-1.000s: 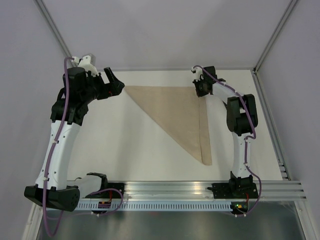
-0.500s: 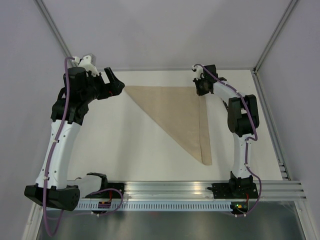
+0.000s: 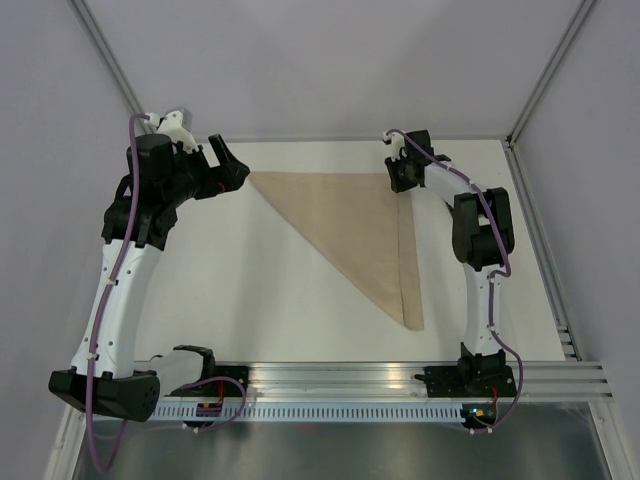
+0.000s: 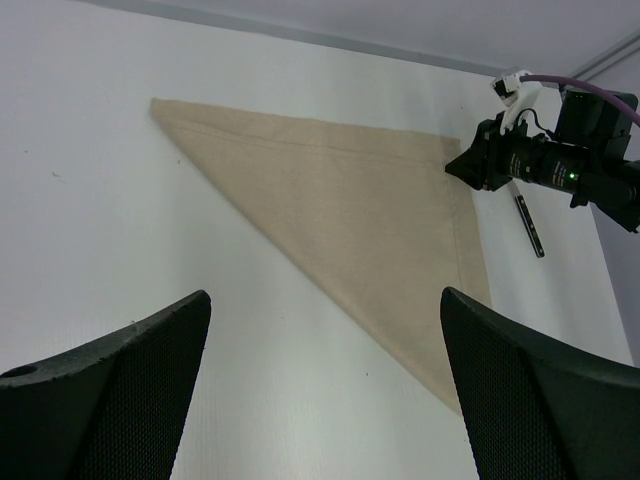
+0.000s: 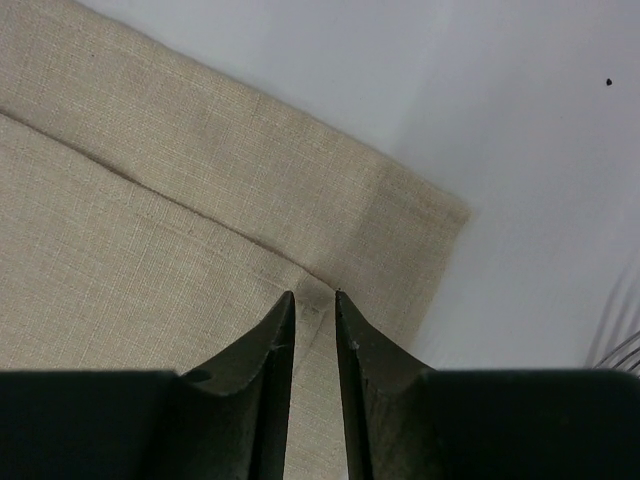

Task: Fold the napkin, place the utensils inside, and roll it up
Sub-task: Fold the napkin

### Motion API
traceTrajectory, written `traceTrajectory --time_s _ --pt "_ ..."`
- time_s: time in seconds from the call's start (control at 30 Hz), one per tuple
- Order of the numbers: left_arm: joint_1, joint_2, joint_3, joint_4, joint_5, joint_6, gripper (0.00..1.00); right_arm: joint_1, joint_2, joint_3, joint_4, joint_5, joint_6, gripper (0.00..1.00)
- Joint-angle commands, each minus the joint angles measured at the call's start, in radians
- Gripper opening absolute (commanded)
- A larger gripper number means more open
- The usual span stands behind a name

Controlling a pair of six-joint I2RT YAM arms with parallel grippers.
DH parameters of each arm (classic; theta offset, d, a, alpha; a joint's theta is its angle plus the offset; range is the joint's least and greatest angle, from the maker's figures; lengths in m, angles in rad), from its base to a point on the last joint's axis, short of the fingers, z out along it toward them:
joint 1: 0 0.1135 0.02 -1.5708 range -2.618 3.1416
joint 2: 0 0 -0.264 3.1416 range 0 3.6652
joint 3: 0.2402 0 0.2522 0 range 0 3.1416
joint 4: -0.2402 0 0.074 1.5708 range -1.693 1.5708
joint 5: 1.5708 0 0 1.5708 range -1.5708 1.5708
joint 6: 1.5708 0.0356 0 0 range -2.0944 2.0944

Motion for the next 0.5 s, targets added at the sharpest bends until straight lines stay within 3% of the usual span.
traceTrajectory --time_s 0.0,0.33,0.47 --pt "0.003 0.002 0.001 0.022 0.027 0.003 0.99 -0.004 0.024 0.05 -0.011 0.028 -0.008 0.29" --pt "0.003 0.003 0.001 0.022 0.027 0.003 0.99 -0.003 0.041 0.047 -0.013 0.024 -0.011 0.29" --pt "0.003 0.002 -0.002 0.022 0.027 0.003 0.99 -0.003 0.044 0.047 -0.014 0.022 -0.009 0.24"
